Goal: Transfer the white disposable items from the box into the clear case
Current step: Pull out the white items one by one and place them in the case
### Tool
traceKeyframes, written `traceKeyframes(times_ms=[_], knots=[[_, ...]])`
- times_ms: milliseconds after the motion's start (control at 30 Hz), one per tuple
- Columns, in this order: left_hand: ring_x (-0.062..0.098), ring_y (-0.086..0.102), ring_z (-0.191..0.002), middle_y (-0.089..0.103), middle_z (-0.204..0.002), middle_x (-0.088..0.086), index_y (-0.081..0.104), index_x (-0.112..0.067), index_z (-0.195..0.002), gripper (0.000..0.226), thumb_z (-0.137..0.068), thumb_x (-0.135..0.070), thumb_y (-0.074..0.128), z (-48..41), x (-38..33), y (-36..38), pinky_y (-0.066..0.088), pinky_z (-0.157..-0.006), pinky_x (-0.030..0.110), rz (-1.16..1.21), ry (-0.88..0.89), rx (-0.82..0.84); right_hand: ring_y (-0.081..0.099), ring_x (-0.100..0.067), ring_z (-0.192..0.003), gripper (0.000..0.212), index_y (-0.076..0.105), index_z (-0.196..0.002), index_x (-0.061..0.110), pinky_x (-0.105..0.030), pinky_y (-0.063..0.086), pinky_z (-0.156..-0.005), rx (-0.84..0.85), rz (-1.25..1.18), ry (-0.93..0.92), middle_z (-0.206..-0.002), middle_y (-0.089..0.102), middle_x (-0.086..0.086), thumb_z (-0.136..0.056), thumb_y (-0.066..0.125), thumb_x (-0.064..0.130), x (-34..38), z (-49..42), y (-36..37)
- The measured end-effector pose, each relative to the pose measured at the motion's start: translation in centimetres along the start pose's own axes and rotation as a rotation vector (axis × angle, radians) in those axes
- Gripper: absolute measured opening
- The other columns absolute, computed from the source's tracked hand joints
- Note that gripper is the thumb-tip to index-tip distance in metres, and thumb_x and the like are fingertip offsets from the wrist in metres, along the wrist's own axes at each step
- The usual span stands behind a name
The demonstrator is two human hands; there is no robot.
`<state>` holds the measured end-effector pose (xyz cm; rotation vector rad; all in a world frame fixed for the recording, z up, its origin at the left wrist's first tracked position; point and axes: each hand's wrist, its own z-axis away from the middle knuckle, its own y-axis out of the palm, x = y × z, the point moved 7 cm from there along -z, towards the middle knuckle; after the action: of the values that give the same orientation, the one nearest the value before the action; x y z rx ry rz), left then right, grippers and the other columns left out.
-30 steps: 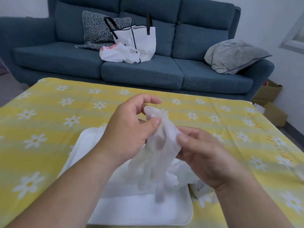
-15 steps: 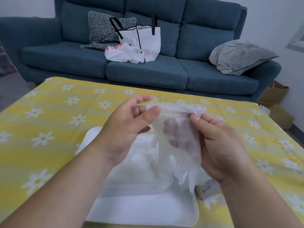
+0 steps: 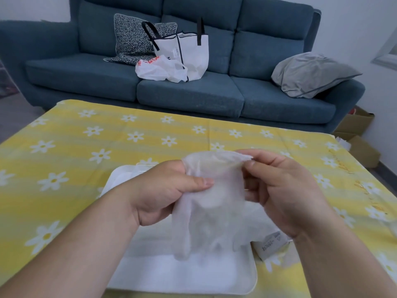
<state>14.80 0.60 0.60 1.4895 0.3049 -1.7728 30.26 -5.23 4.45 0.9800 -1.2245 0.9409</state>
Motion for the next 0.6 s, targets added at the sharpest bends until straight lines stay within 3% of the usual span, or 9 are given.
traceKeyframes(times_ms=[67,167,267,400,500,600], knots=[[0.035,0.067,-0.099,0.07,-0.115,0.026,0.075,-0.001,-0.104,0.037,-0.071,-0.018,0.075,0.0,-0.6,-1.2,0.052,-0.095,0.048,0.018,0.033,-0.115,0.07,-0.029,-0.068,0.022,0.073,-0.092,0.008,-0.042,0.059,-0.07,-0.221,0.17,-0.053,-0.076,0.075,-0.014,-0.093,0.055,-0.004,0.7,-0.1,-3.3],[0.025,0.071,-0.081,0.075,-0.101,0.017,0.077,-0.005,-0.106,0.037,-0.076,-0.023,0.064,0.0,-1.8,-2.3,0.058,-0.07,0.03,0.142,0.138,-0.185,0.073,-0.027,-0.075,0.021,0.074,-0.084,0.02,-0.045,0.06,-0.079,-0.443,0.573,-0.075,-0.071,0.075,-0.003,-0.085,0.066,0.0,1.4,0.2,-7.6],[0.022,0.073,-0.072,0.076,-0.094,0.012,0.078,-0.004,-0.101,0.033,-0.076,-0.019,0.062,0.0,-2.3,-2.9,0.059,-0.062,0.028,0.289,0.216,-0.254,0.067,-0.015,-0.069,0.01,0.074,-0.08,0.026,-0.027,0.05,-0.061,-0.358,0.818,0.046,-0.072,0.072,0.007,-0.082,0.074,0.016,0.0,0.2,-7.7],[0.035,0.069,-0.106,0.07,-0.121,0.018,0.066,0.002,-0.123,0.049,-0.079,-0.019,0.063,-0.3,-2.5,-3.1,0.059,-0.077,0.036,0.384,0.248,-0.313,0.063,-0.016,-0.079,0.017,0.066,-0.1,0.031,-0.03,0.048,-0.065,-0.302,0.949,0.149,-0.096,0.068,0.009,-0.087,0.061,0.021,-2.7,-0.7,-8.1],[0.03,0.071,-0.093,0.071,-0.11,0.017,0.066,0.004,-0.122,0.053,-0.075,-0.018,0.064,-0.2,-2.8,-2.8,0.06,-0.073,0.037,0.42,0.281,-0.318,0.055,-0.019,-0.065,0.024,0.065,-0.084,0.024,-0.028,0.037,-0.053,-0.362,1.04,0.219,-0.077,0.064,-0.001,-0.094,0.046,0.012,-3.5,-1.3,-9.6],[0.031,0.068,-0.095,0.068,-0.115,0.02,0.063,0.005,-0.125,0.057,-0.074,-0.019,0.065,-0.3,-2.7,-2.5,0.058,-0.075,0.037,0.407,0.282,-0.321,0.049,-0.021,-0.059,0.026,0.06,-0.078,0.004,-0.028,0.032,-0.048,-0.361,1.154,0.302,-0.065,0.055,-0.007,-0.097,0.045,0.013,-4.8,-1.8,-10.2]])
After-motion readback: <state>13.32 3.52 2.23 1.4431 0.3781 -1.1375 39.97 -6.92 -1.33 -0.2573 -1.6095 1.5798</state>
